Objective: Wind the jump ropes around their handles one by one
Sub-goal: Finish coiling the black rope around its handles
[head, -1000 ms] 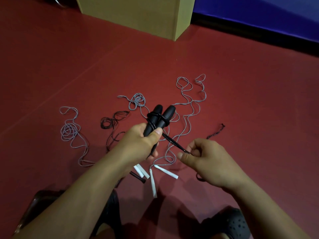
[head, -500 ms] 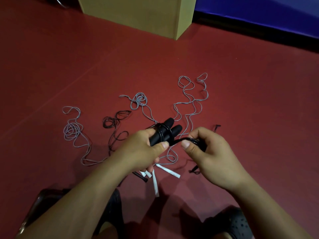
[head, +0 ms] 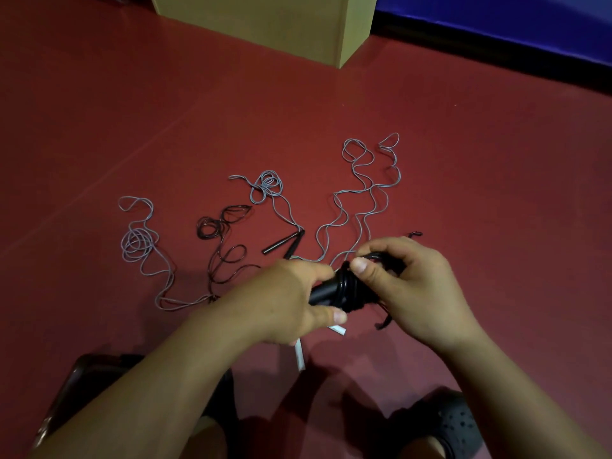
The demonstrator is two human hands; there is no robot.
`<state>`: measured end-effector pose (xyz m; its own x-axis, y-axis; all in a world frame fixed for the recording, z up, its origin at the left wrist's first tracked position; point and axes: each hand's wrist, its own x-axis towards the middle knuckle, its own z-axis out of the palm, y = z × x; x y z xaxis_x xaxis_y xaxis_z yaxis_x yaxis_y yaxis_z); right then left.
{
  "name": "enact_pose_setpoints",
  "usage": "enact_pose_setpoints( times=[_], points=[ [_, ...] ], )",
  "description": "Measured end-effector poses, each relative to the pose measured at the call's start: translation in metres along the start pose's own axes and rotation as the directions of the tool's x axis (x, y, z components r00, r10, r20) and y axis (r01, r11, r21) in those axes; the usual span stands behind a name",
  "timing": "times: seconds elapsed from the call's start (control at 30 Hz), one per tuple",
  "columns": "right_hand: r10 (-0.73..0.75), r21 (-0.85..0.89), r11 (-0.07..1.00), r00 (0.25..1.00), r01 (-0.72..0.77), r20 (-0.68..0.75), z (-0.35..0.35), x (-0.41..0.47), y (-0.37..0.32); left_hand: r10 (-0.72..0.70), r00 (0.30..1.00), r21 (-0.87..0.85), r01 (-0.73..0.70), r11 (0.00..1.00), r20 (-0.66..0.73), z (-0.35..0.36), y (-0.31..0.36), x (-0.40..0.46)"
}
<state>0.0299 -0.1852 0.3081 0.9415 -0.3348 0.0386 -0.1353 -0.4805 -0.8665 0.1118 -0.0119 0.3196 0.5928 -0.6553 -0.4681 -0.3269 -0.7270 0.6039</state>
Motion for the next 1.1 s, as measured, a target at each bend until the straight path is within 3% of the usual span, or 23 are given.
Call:
enact_pose_setpoints(
  times=[0.13, 0.27, 0.5, 0.6, 0.77, 0.93, 1.1],
  points=[
    [0.179, 0.145, 0.971, 0.98, -0.191, 0.091, -0.004, 0.002, -0.001, 0.046, 0.998, 0.123, -0.05, 0.991, 0.038, 0.0, 0.0, -0.002],
    [0.268, 0.364, 0.865, 0.932, -0.345, 0.246, -0.011, 0.004, -0.004, 0.104, 0.992, 0.062, -0.109, 0.992, 0.078, 0.001, -0.003, -0.003],
    [0.261, 0.55, 0.666, 0.848, -0.504, 0.461, -0.023, 0.004, -0.007, 0.294, 0.929, -0.294, -0.223, 0.929, 0.225, -0.007, -0.002, -0.008],
    [0.255, 0.587, 0.614, 0.837, -0.527, 0.485, -0.026, 0.006, -0.006, 0.356, 0.912, -0.447, -0.236, 0.863, 0.205, -0.011, 0.0, -0.01],
    [0.268, 0.397, 0.818, 0.886, -0.417, 0.379, -0.019, 0.011, 0.003, 0.376, 0.926, -0.665, -0.266, 0.698, 0.023, -0.013, -0.001, -0.007],
    [0.277, 0.341, 0.846, 0.885, -0.409, 0.374, -0.011, 0.007, 0.001, 0.213, 0.961, -0.762, -0.27, 0.588, -0.176, -0.013, 0.001, 0.0],
    [0.314, 0.288, 0.862, 0.885, -0.417, 0.343, -0.013, 0.006, -0.005, 0.009, 0.983, -0.813, -0.155, 0.561, -0.182, -0.013, 0.005, 0.001]
  ],
)
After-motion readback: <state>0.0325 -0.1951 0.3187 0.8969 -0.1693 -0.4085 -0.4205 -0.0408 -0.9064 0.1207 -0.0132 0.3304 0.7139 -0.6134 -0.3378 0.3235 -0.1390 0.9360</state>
